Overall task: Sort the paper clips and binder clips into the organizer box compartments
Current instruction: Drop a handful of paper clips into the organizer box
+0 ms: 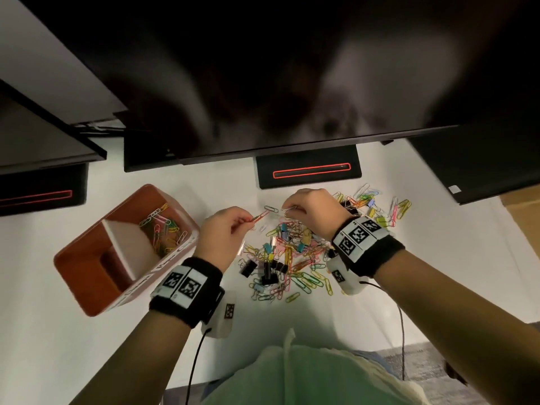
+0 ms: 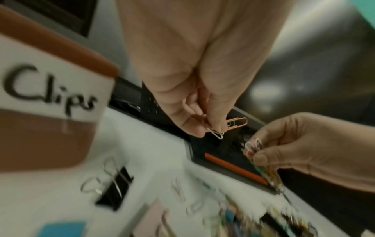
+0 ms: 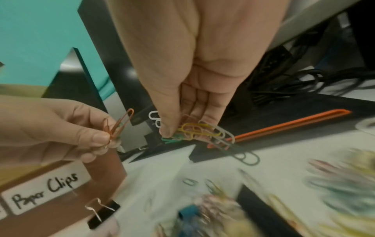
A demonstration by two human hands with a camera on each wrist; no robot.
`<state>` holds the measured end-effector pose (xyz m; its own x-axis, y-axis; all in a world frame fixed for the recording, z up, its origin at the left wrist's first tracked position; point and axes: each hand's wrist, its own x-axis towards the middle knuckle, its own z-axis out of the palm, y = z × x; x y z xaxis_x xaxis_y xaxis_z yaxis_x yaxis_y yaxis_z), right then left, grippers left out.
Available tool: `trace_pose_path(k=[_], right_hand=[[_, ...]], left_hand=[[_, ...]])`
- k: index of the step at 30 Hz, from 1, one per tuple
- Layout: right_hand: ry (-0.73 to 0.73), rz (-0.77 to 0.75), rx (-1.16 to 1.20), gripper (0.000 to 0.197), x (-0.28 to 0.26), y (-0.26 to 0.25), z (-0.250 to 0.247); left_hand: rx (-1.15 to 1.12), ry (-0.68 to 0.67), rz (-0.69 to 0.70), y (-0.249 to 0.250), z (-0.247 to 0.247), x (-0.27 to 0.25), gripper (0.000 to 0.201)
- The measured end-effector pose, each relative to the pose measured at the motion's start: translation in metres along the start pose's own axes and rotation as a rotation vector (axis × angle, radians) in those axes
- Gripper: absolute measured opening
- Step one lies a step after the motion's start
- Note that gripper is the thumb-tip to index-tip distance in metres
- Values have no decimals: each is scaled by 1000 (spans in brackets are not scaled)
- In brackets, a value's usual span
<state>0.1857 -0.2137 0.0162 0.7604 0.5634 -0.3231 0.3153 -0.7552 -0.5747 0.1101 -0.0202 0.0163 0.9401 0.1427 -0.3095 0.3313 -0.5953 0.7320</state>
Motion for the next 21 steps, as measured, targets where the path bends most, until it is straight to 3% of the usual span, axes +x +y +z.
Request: trace_pose_path(k=[6, 9, 13, 17, 21], right_hand=[[75, -220, 132, 20, 23, -87, 0], [83, -304, 179, 19, 44, -139, 12], [35, -282, 245, 23, 73, -192, 42], [-36, -198, 299, 33, 81, -197, 58], [36, -202, 355, 24, 67, -160, 44]], left_hand=[[-164, 202, -121, -9, -80, -39, 9], [-105, 318, -223, -28, -115, -49, 8], [-153, 355, -331, -56, -136, -51, 6], [-63, 347, -321, -66, -140, -52, 23], [-116, 363, -202, -50, -129, -57, 23]])
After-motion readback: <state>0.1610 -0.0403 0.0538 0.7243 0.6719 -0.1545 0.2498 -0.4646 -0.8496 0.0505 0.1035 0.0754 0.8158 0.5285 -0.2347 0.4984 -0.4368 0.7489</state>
